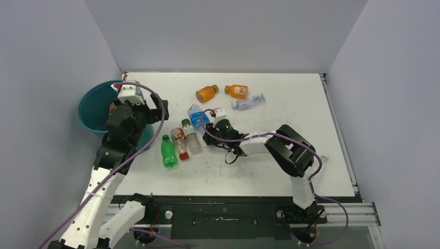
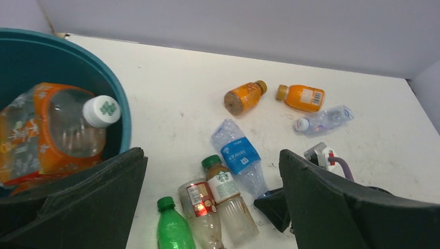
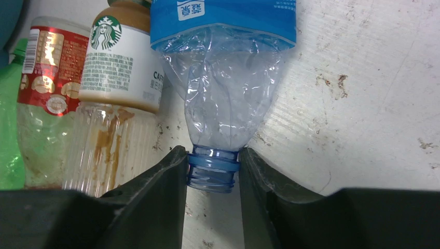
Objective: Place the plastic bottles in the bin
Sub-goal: Pick up the plastic bottle at the center of the board.
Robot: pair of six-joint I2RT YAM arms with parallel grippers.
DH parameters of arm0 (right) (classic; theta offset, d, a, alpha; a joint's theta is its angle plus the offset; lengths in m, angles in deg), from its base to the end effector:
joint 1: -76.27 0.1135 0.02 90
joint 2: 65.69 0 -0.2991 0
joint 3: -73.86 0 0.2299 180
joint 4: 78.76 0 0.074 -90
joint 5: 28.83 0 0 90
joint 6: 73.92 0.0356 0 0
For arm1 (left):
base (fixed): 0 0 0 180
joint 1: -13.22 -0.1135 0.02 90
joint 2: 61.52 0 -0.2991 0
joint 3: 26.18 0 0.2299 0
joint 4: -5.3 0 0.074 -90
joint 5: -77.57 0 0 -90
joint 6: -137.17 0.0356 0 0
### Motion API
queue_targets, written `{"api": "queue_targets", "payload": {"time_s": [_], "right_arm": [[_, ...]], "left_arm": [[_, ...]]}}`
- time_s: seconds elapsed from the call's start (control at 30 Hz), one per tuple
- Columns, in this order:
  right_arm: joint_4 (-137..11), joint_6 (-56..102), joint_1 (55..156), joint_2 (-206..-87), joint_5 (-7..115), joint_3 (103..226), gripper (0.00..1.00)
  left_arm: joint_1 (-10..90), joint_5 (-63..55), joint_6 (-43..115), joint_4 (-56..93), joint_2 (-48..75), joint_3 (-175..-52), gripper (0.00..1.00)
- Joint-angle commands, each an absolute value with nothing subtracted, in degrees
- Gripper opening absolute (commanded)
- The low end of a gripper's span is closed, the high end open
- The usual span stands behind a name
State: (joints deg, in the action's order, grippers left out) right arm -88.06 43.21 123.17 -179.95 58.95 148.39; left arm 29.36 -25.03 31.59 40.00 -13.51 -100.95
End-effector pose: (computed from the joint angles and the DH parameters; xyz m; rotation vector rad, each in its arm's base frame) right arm 0.2820 0.3034 0.1837 -0.4034 2.1721 0.7954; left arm 0.1298 -0.0295 0.4243 -0.1553 1.7040 -0.2242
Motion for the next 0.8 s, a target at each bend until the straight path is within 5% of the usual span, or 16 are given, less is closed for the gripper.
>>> {"api": "queue_targets", "payload": {"time_s": [0.0,0.2,0.33,0.43,0.77], "right_arm": [[-88.3,42.8,122.9,-175.0,58.9,146.1,0.26],[-79.3,41.8,123.0,-156.8,63.9,137.9,0.06],[-64.0,39.3,123.0,-143.8,64.7,137.9,0.05],[-47.0,38.2,123.1,-136.4,64.2,141.4,0.05],[-17.4,37.2,123.3,-125.1,58.9,152.9,0.05]], "left_arm": [[31.0,-16.9,31.9,30.9,-15.3,-97.5,1.00],[41.9,-26.3,36.2,26.6,-11.4,-97.7,0.97],[49.0,-25.9,43.2,18.8,-10.8,-96.0,0.96],[50.1,-14.7,49.3,12.1,-13.5,-91.4,0.96],[58.8,0.9,73.2,19.0,-21.5,-84.2,0.96]]}}
